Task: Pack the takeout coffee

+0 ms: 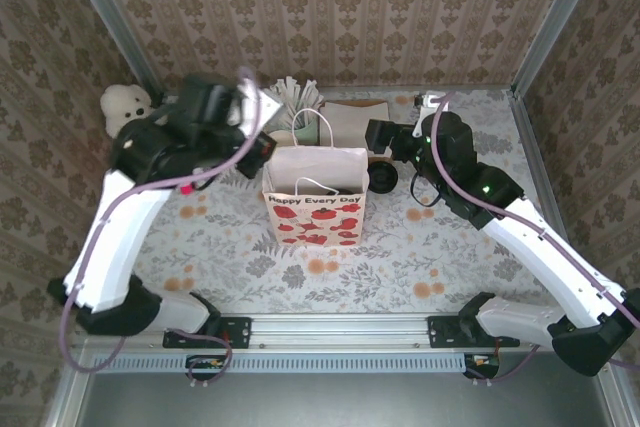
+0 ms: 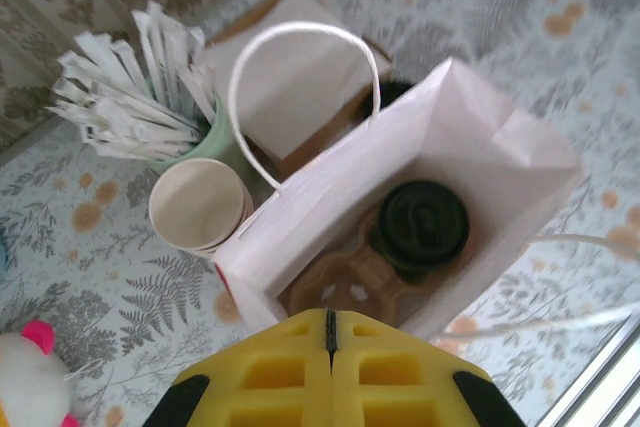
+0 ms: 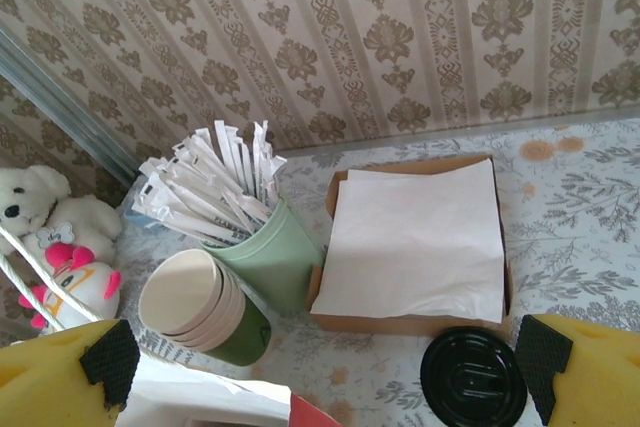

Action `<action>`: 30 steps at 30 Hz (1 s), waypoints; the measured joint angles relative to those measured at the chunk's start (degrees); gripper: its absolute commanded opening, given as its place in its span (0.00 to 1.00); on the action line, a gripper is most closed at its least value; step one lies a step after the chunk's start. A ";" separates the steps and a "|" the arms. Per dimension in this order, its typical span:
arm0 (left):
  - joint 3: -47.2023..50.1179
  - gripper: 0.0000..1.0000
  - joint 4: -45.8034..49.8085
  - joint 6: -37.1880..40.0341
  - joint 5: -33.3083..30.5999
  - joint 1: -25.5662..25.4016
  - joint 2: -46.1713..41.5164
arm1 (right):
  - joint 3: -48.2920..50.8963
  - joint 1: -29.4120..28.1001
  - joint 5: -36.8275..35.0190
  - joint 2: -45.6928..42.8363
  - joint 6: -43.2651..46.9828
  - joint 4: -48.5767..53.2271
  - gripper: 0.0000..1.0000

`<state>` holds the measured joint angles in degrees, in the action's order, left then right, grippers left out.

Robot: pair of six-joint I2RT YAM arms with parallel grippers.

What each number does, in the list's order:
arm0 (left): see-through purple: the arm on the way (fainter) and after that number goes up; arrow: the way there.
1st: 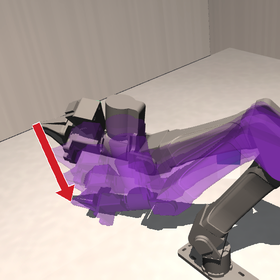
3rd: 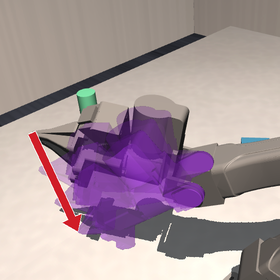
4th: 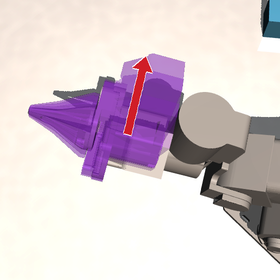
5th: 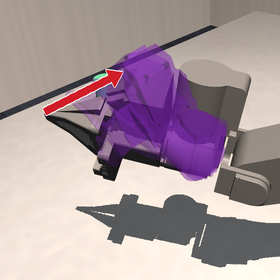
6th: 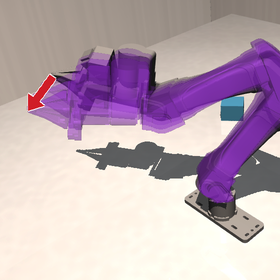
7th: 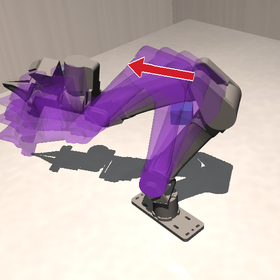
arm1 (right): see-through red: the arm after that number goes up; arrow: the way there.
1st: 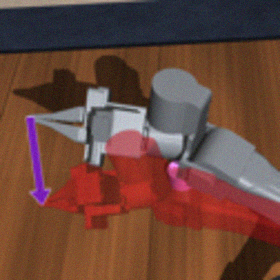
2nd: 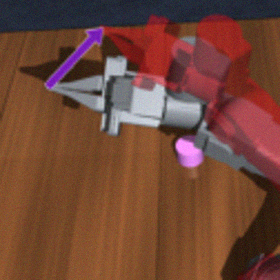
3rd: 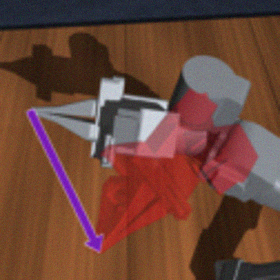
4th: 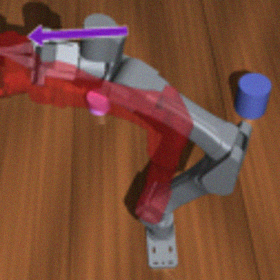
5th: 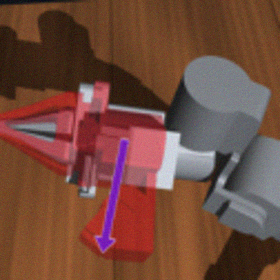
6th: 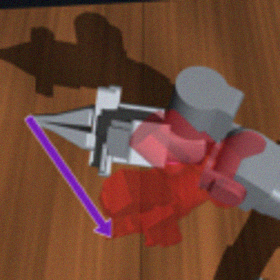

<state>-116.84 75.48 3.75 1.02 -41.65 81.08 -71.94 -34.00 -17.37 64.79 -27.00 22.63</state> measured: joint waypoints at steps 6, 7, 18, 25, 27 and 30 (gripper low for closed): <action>-1.03 0.00 3.91 2.49 -5.09 -1.11 8.63 | -0.37 0.00 -0.09 0.00 0.00 3.28 1.00; -0.96 0.00 4.24 2.58 -5.27 -1.11 9.40 | -0.37 0.00 -0.17 -0.02 0.00 3.89 1.00; 0.35 0.56 4.07 4.33 0.90 -1.88 15.37 | 0.07 6.23 4.20 -0.68 -1.99 8.98 1.00; 7.78 0.96 -2.40 4.31 9.51 1.27 11.28 | 0.94 12.22 13.66 3.61 -2.34 7.65 1.00; 12.35 1.00 -5.92 3.23 13.35 4.94 6.97 | 1.07 14.67 16.61 6.51 -2.38 6.62 1.00; 19.34 1.00 -11.43 0.92 18.27 12.00 -0.90 | 1.18 18.01 20.00 11.56 -2.12 5.11 0.96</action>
<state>-97.49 64.05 4.67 19.29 -29.65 80.18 -70.76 -15.99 2.63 76.36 -29.12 27.75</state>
